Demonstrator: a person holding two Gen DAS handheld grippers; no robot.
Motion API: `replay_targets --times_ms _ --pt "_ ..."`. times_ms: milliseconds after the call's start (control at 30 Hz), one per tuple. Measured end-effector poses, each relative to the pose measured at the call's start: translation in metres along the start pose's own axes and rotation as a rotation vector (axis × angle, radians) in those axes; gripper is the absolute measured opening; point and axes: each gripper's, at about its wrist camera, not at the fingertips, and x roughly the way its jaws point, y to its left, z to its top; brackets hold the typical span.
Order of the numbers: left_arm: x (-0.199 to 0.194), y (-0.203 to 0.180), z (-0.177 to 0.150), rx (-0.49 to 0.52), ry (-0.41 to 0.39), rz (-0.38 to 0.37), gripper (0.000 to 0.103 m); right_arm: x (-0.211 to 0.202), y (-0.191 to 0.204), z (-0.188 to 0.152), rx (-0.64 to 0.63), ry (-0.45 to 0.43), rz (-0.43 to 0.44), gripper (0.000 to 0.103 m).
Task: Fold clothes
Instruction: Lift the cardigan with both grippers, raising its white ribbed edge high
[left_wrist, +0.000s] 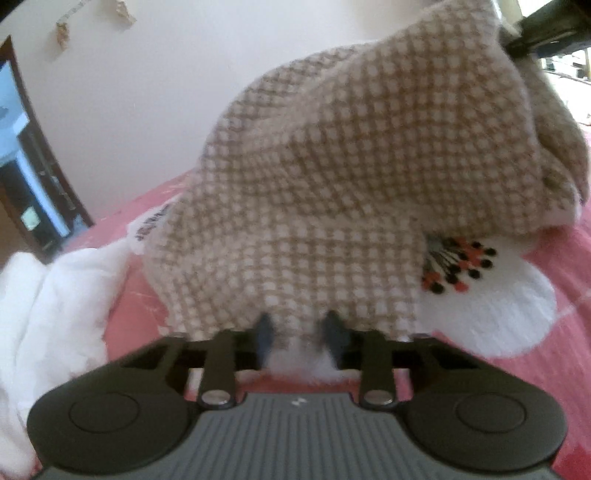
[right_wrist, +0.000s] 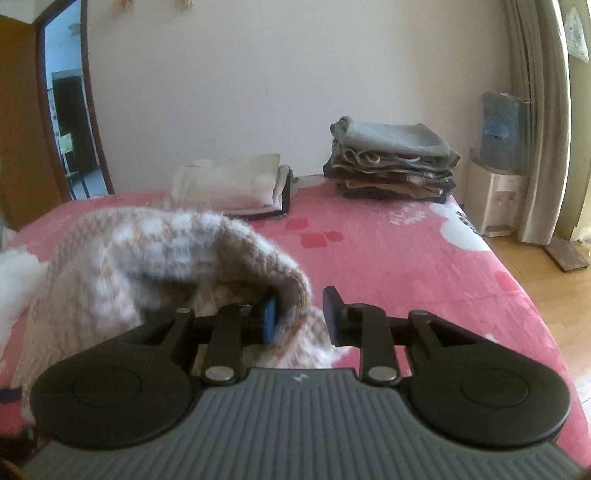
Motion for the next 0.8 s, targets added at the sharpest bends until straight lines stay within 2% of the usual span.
replay_targets --times_ms 100,233,333,433,533,600,667,800 --pt "0.0 0.01 0.005 -0.068 0.01 -0.019 0.017 -0.029 0.002 -0.002 -0.031 -0.048 0.02 0.035" --pt "-0.003 0.009 0.007 -0.061 0.015 -0.017 0.018 -0.072 0.013 -0.009 -0.105 -0.117 0.031 0.04" --pt "-0.007 0.01 0.007 -0.066 0.021 -0.017 0.024 -0.101 0.028 -0.023 -0.184 -0.142 0.11 0.042" --pt "-0.017 0.016 0.005 -0.088 0.024 -0.013 0.029 -0.115 0.056 -0.046 -0.308 -0.121 0.219 0.052" --pt "-0.026 0.023 0.003 -0.09 0.022 0.014 0.04 -0.111 0.095 -0.076 -0.489 -0.067 0.307 0.059" --pt "-0.031 0.028 0.002 -0.092 0.028 0.032 0.041 -0.096 0.119 -0.096 -0.586 -0.029 0.351 0.065" --pt "-0.032 0.033 0.0 -0.097 0.043 0.047 0.044 -0.075 0.142 -0.113 -0.675 0.008 0.376 0.066" --pt "-0.029 0.047 -0.006 -0.133 0.077 0.057 0.051 -0.033 0.181 -0.137 -0.85 0.056 0.393 0.076"
